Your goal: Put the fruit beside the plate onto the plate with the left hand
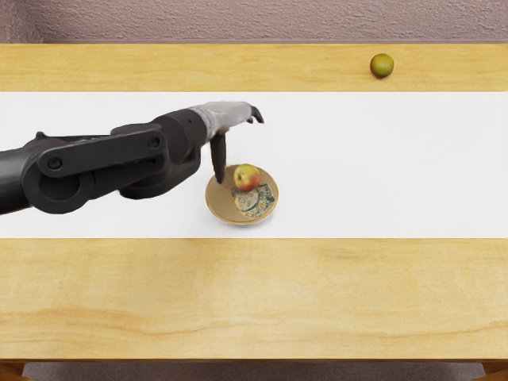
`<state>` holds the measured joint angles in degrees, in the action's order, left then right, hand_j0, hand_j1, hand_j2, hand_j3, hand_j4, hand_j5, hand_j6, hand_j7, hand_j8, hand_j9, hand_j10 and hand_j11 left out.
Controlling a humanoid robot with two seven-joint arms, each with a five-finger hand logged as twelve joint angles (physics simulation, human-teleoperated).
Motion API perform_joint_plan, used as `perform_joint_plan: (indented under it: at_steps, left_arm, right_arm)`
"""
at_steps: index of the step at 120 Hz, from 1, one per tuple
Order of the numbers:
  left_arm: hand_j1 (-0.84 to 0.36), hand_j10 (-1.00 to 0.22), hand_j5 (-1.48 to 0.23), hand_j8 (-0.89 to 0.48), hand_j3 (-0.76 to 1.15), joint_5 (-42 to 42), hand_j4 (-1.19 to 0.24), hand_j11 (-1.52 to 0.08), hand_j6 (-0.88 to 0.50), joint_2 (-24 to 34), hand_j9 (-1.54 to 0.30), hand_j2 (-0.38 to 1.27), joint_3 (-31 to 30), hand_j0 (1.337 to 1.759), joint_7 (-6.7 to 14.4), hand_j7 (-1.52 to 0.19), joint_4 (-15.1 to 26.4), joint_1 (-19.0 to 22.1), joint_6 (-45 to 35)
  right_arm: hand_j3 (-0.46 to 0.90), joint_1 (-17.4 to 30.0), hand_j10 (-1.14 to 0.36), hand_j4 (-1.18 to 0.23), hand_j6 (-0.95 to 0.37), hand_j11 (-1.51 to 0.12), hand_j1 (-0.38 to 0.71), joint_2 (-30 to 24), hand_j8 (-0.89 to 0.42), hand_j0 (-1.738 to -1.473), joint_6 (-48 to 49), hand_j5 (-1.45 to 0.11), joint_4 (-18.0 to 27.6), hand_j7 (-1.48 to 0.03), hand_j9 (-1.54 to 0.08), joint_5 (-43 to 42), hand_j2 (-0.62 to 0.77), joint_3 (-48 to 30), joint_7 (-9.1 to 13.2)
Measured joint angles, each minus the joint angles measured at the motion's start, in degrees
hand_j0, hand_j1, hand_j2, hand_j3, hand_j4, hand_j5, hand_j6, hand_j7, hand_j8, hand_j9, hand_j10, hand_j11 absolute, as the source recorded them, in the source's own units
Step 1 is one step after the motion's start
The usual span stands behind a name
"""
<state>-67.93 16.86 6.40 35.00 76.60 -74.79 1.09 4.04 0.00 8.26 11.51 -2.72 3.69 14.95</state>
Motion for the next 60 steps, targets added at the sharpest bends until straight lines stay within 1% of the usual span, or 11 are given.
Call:
perform_joint_plan:
  at_steps: [5, 9, 22, 26, 31, 39, 43, 48, 60]
  left_arm:
    - [0.18, -0.15, -0.26, -0.12, 0.00, 3.5, -0.19, -0.25, -0.19, 4.6, -0.25, 0.11, 2.5, 1.657, 0.0, -0.26, 2.1, 0.1, 0.8]
    - [0.20, -0.13, -0.22, -0.11, 0.00, 7.4, -0.17, -0.22, -0.16, 7.0, -0.22, 0.09, 5.0, 1.657, 0.0, -0.22, 3.6, 0.2, 2.5]
    - [0.25, -0.09, -0.14, -0.07, 0.00, 26.3, -0.11, -0.14, -0.11, 18.3, -0.14, 0.06, 12.8, 1.658, 0.0, -0.14, 6.0, 0.7, 13.4]
    - [0.26, -0.08, -0.13, -0.06, 0.00, 32.3, -0.09, -0.12, -0.09, 21.7, -0.13, 0.05, 14.7, 1.658, 0.0, -0.13, 6.4, 2.1, 17.9]
    - [0.27, -0.07, -0.11, -0.06, 0.00, 39.8, -0.08, -0.11, -0.08, 25.7, -0.11, 0.04, 16.8, 1.658, 0.0, -0.11, 6.7, 5.0, 23.2]
    - [0.29, -0.06, -0.09, -0.05, 0.00, 50.8, -0.07, -0.08, -0.06, 32.3, -0.09, 0.03, 19.7, 1.658, 0.0, -0.09, 7.0, 8.9, 28.3]
    - [0.29, -0.05, -0.08, -0.04, 0.00, 55.0, -0.06, -0.08, -0.06, 34.1, -0.08, 0.03, 20.7, 1.658, 0.0, -0.08, 7.1, 9.7, 29.8]
    - [0.30, -0.05, -0.07, -0.04, 0.00, 58.9, -0.05, -0.07, -0.05, 34.4, -0.07, 0.02, 21.6, 1.658, 0.0, -0.07, 7.2, 9.8, 31.2]
    - [0.31, -0.04, -0.05, -0.03, 0.00, 64.1, -0.04, -0.05, -0.04, 34.5, -0.05, 0.02, 22.7, 1.658, 0.0, -0.05, 7.2, 10.2, 32.9]
  right_arm:
    - [0.00, 0.0, 0.00, 0.00, 0.00, 0.00, -0.35, 0.0, 0.00, -1.658, 0.0, 0.00, 0.0, 0.00, 0.00, 0.0, 0.00, 0.0, 0.0]
    - [0.00, 0.0, 0.00, 0.00, 0.00, 0.00, -0.35, 0.0, 0.00, -1.658, 0.0, 0.00, 0.0, 0.00, 0.00, 0.0, 0.00, 0.0, 0.0]
    - [0.00, 0.0, 0.00, 0.00, 0.00, 0.00, -0.35, 0.0, 0.00, -1.658, 0.0, 0.00, 0.0, 0.00, 0.00, 0.0, 0.00, 0.0, 0.0]
    - [0.00, 0.0, 0.00, 0.00, 0.00, 0.00, -0.35, 0.0, 0.00, -1.658, 0.0, 0.00, 0.0, 0.00, 0.00, 0.0, 0.00, 0.0, 0.0]
    - [0.00, 0.0, 0.00, 0.00, 0.00, 0.00, -0.35, 0.0, 0.00, -1.658, 0.0, 0.00, 0.0, 0.00, 0.00, 0.0, 0.00, 0.0, 0.0]
    - [0.00, 0.0, 0.00, 0.00, 0.00, 0.00, -0.35, 0.0, 0.00, -1.658, 0.0, 0.00, 0.0, 0.00, 0.00, 0.0, 0.00, 0.0, 0.0]
    - [0.00, 0.0, 0.00, 0.00, 0.00, 0.00, -0.35, 0.0, 0.00, -1.658, 0.0, 0.00, 0.0, 0.00, 0.00, 0.0, 0.00, 0.0, 0.0]
    - [0.00, 0.0, 0.00, 0.00, 0.00, 0.00, -0.35, 0.0, 0.00, -1.658, 0.0, 0.00, 0.0, 0.00, 0.00, 0.0, 0.00, 0.0, 0.0]
    - [0.00, 0.0, 0.00, 0.00, 0.00, 0.00, -0.35, 0.0, 0.00, -1.658, 0.0, 0.00, 0.0, 0.00, 0.00, 0.0, 0.00, 0.0, 0.0]
